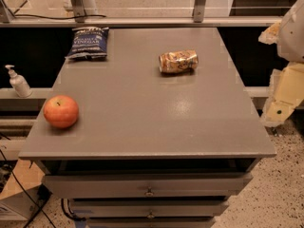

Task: Place orange can upright

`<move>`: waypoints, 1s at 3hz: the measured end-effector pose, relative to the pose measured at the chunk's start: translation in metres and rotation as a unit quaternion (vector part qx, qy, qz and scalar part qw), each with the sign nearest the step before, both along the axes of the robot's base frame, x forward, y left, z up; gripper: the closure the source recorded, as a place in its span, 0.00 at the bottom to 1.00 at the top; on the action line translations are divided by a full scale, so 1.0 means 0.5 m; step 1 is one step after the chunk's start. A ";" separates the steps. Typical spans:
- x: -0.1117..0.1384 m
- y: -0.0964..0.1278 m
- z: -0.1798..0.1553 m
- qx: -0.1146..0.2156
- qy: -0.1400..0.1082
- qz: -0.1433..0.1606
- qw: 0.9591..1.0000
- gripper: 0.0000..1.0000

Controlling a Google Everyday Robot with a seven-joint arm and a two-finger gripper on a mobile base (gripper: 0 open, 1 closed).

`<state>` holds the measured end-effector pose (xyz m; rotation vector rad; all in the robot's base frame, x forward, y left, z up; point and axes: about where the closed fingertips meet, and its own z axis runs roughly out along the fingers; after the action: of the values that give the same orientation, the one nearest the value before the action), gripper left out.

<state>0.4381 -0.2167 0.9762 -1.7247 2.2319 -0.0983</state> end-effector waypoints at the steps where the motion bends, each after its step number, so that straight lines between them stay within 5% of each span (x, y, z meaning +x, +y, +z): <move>1: 0.000 0.000 0.000 0.000 0.000 0.000 1.000 0.00; 3: 0.079 0.104 -0.011 0.014 -0.002 0.081 0.997 0.00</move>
Offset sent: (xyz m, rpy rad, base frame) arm 0.0391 0.0481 -0.0128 0.0168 0.0311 0.1741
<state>0.4777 -0.1646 0.9706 -1.8797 2.0704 -0.0327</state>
